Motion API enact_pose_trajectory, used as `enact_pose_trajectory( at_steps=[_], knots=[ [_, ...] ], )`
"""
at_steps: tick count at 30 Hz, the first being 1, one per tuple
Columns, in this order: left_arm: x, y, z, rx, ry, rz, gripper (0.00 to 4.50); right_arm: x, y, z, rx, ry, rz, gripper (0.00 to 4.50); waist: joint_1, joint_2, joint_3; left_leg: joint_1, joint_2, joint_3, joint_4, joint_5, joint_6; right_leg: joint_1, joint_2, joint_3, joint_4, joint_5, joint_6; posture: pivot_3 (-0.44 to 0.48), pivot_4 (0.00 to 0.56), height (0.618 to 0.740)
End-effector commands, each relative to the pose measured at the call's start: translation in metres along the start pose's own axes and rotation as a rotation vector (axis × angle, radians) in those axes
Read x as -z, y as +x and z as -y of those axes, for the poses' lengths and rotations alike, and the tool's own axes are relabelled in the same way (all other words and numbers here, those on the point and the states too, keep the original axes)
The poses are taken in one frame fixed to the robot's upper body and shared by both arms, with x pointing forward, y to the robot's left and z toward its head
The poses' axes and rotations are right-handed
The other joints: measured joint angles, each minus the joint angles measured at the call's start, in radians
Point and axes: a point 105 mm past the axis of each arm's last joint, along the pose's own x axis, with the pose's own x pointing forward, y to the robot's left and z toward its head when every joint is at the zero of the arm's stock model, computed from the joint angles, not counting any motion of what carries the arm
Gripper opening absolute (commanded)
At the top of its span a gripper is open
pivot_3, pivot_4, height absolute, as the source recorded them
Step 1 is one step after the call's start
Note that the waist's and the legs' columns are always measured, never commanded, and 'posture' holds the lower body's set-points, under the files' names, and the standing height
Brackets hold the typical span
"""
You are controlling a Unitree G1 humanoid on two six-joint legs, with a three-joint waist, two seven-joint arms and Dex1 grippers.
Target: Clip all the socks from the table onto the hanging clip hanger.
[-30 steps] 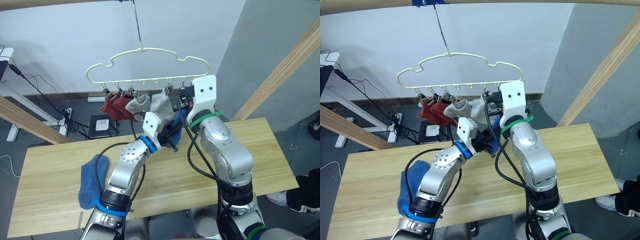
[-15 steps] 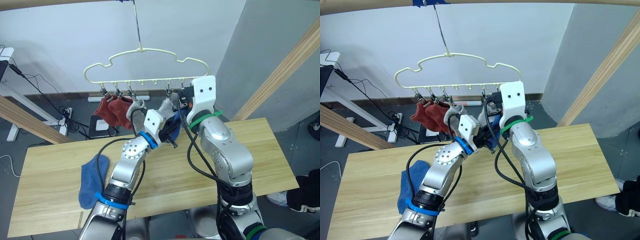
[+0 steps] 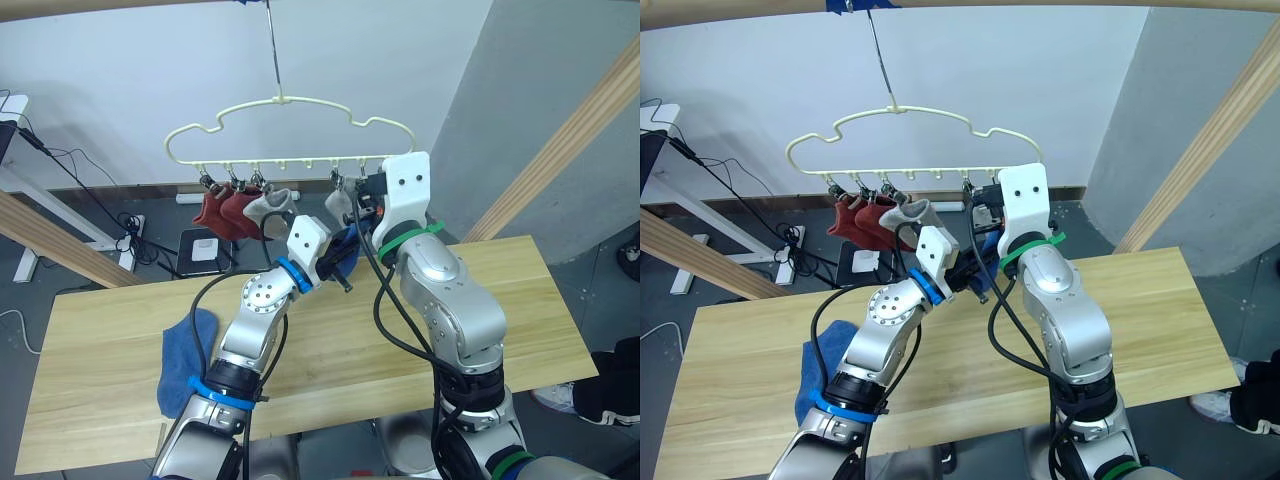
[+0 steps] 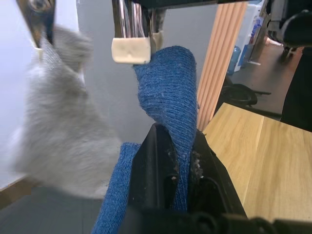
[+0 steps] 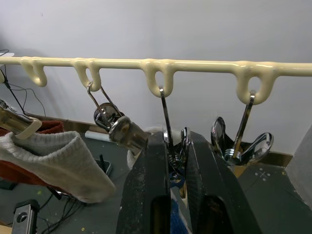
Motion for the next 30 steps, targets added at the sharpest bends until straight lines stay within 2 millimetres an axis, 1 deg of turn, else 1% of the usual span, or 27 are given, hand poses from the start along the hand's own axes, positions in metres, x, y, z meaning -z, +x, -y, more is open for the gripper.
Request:
enact_pose_trajectory(
  at_steps=[1, 5, 13, 19, 20, 25, 30],
  knots=[
    [-0.013, 0.004, -0.004, -0.007, 0.031, 0.055, 0.00, -0.016, -0.005, -0.006, -0.027, 0.009, 0.060, 0.09, 0.000, 0.000, 0.000, 0.000, 0.000, 0.000, 0.000, 0.000, 0.000, 0.000, 0.000, 0.000, 0.000, 0.000, 0.000, -0.295, 0.273, 0.740],
    [-0.016, 0.005, -0.006, -0.007, 0.029, 0.068, 0.00, -0.015, -0.005, -0.006, -0.031, 0.009, 0.055, 0.09, 0.000, 0.000, 0.000, 0.000, 0.000, 0.000, 0.000, 0.000, 0.000, 0.000, 0.000, 0.000, 0.000, 0.000, 0.000, -0.295, 0.273, 0.740],
    [-0.015, 0.005, -0.008, -0.016, 0.033, 0.062, 0.00, -0.015, -0.006, -0.007, -0.031, 0.019, 0.063, 0.09, 0.000, 0.000, 0.000, 0.000, 0.000, 0.000, 0.000, 0.000, 0.000, 0.000, 0.000, 0.000, 0.000, 0.000, 0.000, -0.290, 0.270, 0.740],
    [-0.014, 0.005, -0.005, 0.002, 0.015, 0.067, 0.00, -0.014, -0.009, -0.009, -0.052, 0.024, 0.054, 2.27, 0.000, 0.000, 0.000, 0.000, 0.000, 0.000, 0.000, 0.000, 0.000, 0.000, 0.000, 0.000, 0.000, 0.000, 0.000, -0.290, 0.266, 0.740],
    [-0.014, 0.005, -0.005, 0.003, 0.012, 0.067, 0.00, -0.014, -0.010, -0.009, -0.055, 0.022, 0.054, 2.57, 0.000, 0.000, 0.000, 0.000, 0.000, 0.000, 0.000, 0.000, 0.000, 0.000, 0.000, 0.000, 0.000, 0.000, 0.000, -0.295, 0.264, 0.740],
    [-0.008, 0.004, -0.008, -0.018, 0.002, 0.040, 0.00, -0.015, -0.023, -0.008, -0.100, 0.001, 0.049, 2.57, 0.000, 0.000, 0.000, 0.000, 0.000, 0.000, 0.000, 0.000, 0.000, 0.000, 0.000, 0.000, 0.000, 0.000, 0.000, -0.301, 0.260, 0.740],
    [-0.007, 0.003, -0.007, -0.005, -0.026, 0.033, 1.45, -0.017, -0.036, -0.002, -0.125, -0.038, 0.052, 2.60, 0.000, 0.000, 0.000, 0.000, 0.000, 0.000, 0.000, 0.000, 0.000, 0.000, 0.000, 0.000, 0.000, 0.000, 0.000, -0.310, 0.259, 0.740]
  ],
)
